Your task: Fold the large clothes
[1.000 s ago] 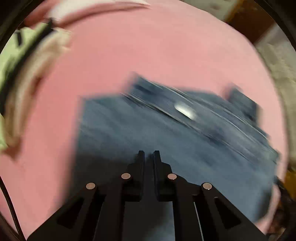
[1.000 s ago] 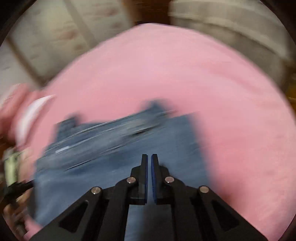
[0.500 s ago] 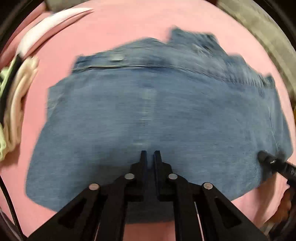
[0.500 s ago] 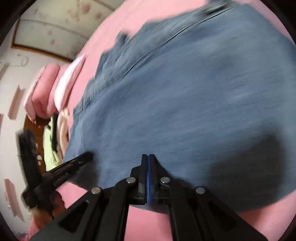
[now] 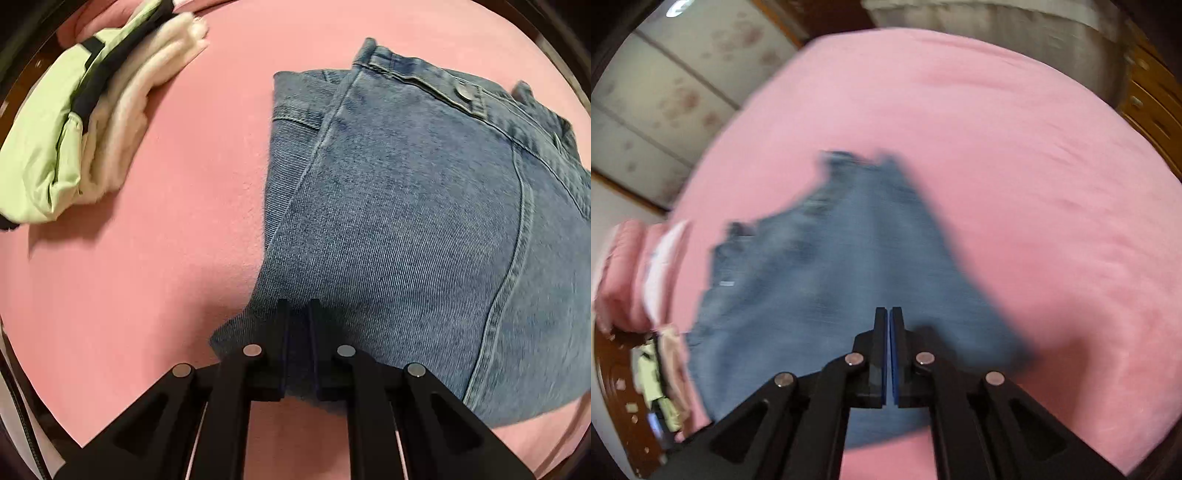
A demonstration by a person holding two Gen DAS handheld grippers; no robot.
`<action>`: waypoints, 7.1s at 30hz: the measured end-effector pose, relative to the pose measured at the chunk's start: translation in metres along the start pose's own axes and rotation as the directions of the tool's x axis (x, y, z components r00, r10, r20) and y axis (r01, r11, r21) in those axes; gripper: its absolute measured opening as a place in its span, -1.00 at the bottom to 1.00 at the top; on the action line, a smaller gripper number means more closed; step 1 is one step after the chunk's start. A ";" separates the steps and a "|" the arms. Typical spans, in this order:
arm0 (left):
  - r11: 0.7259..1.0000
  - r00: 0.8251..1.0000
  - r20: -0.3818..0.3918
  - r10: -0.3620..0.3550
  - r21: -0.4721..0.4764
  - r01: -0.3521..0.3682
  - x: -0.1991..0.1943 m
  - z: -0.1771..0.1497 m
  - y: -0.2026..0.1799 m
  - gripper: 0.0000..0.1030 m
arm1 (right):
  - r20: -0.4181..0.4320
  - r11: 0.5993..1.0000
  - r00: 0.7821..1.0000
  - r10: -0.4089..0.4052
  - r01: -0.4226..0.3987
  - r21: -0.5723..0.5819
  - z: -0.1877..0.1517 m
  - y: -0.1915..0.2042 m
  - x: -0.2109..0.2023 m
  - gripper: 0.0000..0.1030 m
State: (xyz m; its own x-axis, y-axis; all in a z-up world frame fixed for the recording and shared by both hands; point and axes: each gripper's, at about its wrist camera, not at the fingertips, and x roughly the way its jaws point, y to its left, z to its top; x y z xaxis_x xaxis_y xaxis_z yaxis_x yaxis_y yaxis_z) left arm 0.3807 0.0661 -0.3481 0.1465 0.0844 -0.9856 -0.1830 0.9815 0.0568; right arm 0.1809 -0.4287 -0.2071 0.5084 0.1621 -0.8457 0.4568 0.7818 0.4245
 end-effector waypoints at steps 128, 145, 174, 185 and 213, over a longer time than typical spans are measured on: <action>0.942 0.956 0.104 -0.274 0.228 0.246 -0.177 -0.128 -0.222 0.58 | -0.215 0.719 0.950 -0.226 0.014 -0.695 0.094 0.089 0.159 -0.10; 0.988 0.983 0.113 -0.147 0.071 0.140 -0.179 -0.063 -0.182 0.58 | -0.075 0.797 0.987 -0.145 0.071 -0.599 0.098 0.067 0.138 -0.81; 0.924 0.979 -0.107 -0.171 0.328 0.198 -0.133 -0.104 -0.216 0.57 | -0.059 0.684 0.997 0.049 -0.077 -0.725 0.063 0.064 0.046 -0.83; 0.944 0.980 -0.196 0.031 0.327 0.035 -0.067 -0.160 -0.187 -0.30 | -0.414 0.817 0.907 -0.078 -0.180 -0.548 -0.009 0.000 0.099 -1.00; 0.895 0.891 0.151 -0.428 0.210 0.395 -0.078 -0.003 -0.258 -0.86 | -0.268 0.883 0.906 0.328 -0.395 -0.253 0.066 0.076 0.179 -1.00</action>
State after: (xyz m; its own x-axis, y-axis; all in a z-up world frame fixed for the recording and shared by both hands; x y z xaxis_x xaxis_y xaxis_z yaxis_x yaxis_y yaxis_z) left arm 0.4133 -0.1941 -0.2864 0.3559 -0.3194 -0.8783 0.0983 0.9474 -0.3047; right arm 0.3547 -0.3803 -0.3045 0.4144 0.5647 -0.7137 0.0179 0.7791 0.6267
